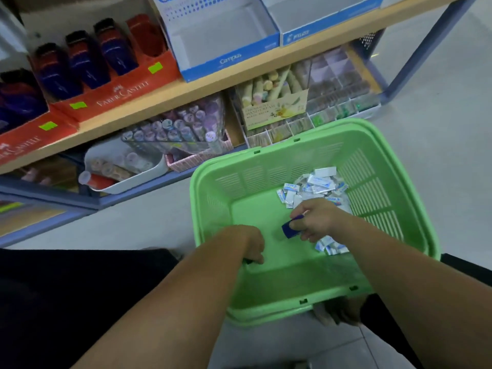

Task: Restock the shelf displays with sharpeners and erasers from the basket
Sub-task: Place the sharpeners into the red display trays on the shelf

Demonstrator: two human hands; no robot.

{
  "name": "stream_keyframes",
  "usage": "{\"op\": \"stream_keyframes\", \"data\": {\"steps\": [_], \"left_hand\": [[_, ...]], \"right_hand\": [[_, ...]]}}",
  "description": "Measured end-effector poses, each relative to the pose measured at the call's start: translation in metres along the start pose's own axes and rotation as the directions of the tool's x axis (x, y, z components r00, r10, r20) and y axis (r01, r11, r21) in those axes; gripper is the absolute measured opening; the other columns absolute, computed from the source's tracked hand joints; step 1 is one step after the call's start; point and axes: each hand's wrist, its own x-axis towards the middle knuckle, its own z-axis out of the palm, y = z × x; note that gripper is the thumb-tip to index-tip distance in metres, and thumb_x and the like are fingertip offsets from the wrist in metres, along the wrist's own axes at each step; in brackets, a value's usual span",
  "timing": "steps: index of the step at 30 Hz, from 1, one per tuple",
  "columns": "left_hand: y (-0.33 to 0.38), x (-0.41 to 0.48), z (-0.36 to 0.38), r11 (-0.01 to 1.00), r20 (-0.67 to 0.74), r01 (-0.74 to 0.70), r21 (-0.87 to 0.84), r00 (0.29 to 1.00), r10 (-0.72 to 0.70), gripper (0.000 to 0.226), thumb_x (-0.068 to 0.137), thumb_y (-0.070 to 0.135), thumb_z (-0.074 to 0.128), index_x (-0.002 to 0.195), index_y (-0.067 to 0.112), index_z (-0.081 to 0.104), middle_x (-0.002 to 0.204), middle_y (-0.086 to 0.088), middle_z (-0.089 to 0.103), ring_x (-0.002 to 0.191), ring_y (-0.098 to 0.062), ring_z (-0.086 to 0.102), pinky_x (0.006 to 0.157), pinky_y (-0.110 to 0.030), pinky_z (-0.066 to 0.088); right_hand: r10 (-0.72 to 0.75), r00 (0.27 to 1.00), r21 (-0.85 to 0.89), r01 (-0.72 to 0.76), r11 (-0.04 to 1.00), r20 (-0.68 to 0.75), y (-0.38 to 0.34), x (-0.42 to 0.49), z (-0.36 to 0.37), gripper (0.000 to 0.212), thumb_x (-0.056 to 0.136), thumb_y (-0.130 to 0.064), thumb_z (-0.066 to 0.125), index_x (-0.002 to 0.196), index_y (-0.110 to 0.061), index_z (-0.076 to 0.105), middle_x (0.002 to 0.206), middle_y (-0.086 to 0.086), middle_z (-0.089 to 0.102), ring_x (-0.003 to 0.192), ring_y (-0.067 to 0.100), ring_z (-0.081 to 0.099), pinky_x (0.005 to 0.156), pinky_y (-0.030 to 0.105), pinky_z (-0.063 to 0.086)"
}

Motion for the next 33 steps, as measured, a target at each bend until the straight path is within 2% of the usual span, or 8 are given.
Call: {"op": "stream_keyframes", "data": {"steps": [4,7,12,16,21,27,30,33], "left_hand": [[0.004,0.011,0.010,0.937,0.024,-0.019,0.348,1.000,0.012,0.054,0.086,0.058,0.070,0.132,0.029,0.065,0.139,-0.005,0.055,0.126,-0.035,0.052,0.102,-0.044,0.044],[0.008,0.010,0.010,0.932,0.031,-0.019,0.361,0.999,0.008,0.053,0.083,0.044,0.079,0.131,0.025,0.064,0.139,-0.006,0.053,0.126,-0.034,0.053,0.101,-0.043,0.042],[0.008,-0.009,-0.010,0.975,0.085,0.001,0.223,0.996,-0.021,0.052,0.086,0.041,0.079,0.129,0.016,0.067,0.133,-0.004,0.061,0.122,-0.029,0.058,0.108,-0.058,0.038],[0.004,-0.047,-0.038,0.987,-0.041,-0.029,-0.158,0.999,0.023,0.065,0.083,0.051,0.079,0.136,0.019,0.062,0.130,0.000,0.063,0.111,-0.025,0.065,0.098,-0.036,0.053],[-0.002,-0.109,-0.073,0.856,-0.103,-0.143,-0.497,0.989,0.105,0.060,0.076,0.036,0.090,0.126,0.014,0.067,0.100,-0.006,0.075,0.085,-0.023,0.074,0.077,-0.034,0.064],[-0.025,-0.210,-0.125,0.822,-0.306,-0.270,-0.502,0.944,0.124,0.067,0.083,0.017,0.085,0.140,0.003,0.053,0.097,-0.009,0.069,0.085,-0.027,0.073,0.077,-0.037,0.064],[-0.048,-0.256,-0.149,0.826,-0.425,-0.311,-0.469,0.900,0.098,0.036,0.089,0.013,0.077,0.123,0.007,0.067,0.107,-0.014,0.073,0.094,-0.030,0.075,0.080,-0.040,0.064],[-0.075,-0.289,-0.164,0.854,-0.552,-0.315,-0.414,0.833,0.039,0.017,0.086,0.020,0.072,0.103,0.016,0.074,0.093,-0.007,0.076,0.073,-0.020,0.072,0.065,-0.034,0.062]], "right_hand": [[0.016,1.000,0.095,-0.013,0.995,-0.022,0.017,-0.008,-0.006,0.017,0.087,-0.007,0.078,0.100,-0.011,0.068,0.082,0.014,0.070,0.055,0.021,0.058,0.056,0.028,0.046],[0.020,1.000,0.103,-0.022,0.994,0.017,0.018,-0.012,-0.010,0.017,0.087,-0.009,0.078,0.101,-0.013,0.070,0.084,0.010,0.071,0.064,0.022,0.061,0.059,0.029,0.050],[-0.023,0.999,0.172,0.017,0.985,0.033,-0.006,-0.015,-0.016,0.022,0.082,-0.007,0.083,0.101,-0.010,0.073,0.089,0.013,0.074,0.068,0.023,0.065,0.068,0.035,0.056],[-0.021,0.997,0.098,0.014,0.995,0.075,-0.036,-0.025,-0.022,0.026,0.080,0.001,0.082,0.100,-0.004,0.066,0.092,0.021,0.072,0.066,0.027,0.071,0.065,0.036,0.062],[0.029,0.982,-0.192,0.008,0.981,0.188,-0.098,-0.065,-0.042,0.039,0.090,0.009,0.068,0.124,-0.005,0.055,0.108,0.029,0.066,0.078,0.034,0.075,0.072,0.042,0.064],[-0.099,0.968,-0.369,0.181,0.912,0.228,-0.192,-0.133,-0.066,0.019,0.095,0.001,0.065,0.112,-0.006,0.062,0.106,0.021,0.069,0.085,0.029,0.074,0.072,0.040,0.064],[-0.215,0.944,-0.399,0.303,0.866,0.250,-0.237,-0.162,-0.075,0.019,0.090,0.000,0.070,0.101,-0.012,0.061,0.093,0.015,0.070,0.082,0.025,0.069,0.071,0.040,0.061],[-0.373,0.903,-0.257,0.420,0.870,0.214,-0.274,-0.176,-0.074,0.019,0.090,-0.001,0.071,0.099,-0.013,0.058,0.086,0.012,0.071,0.072,0.020,0.069,0.068,0.037,0.058]]}}
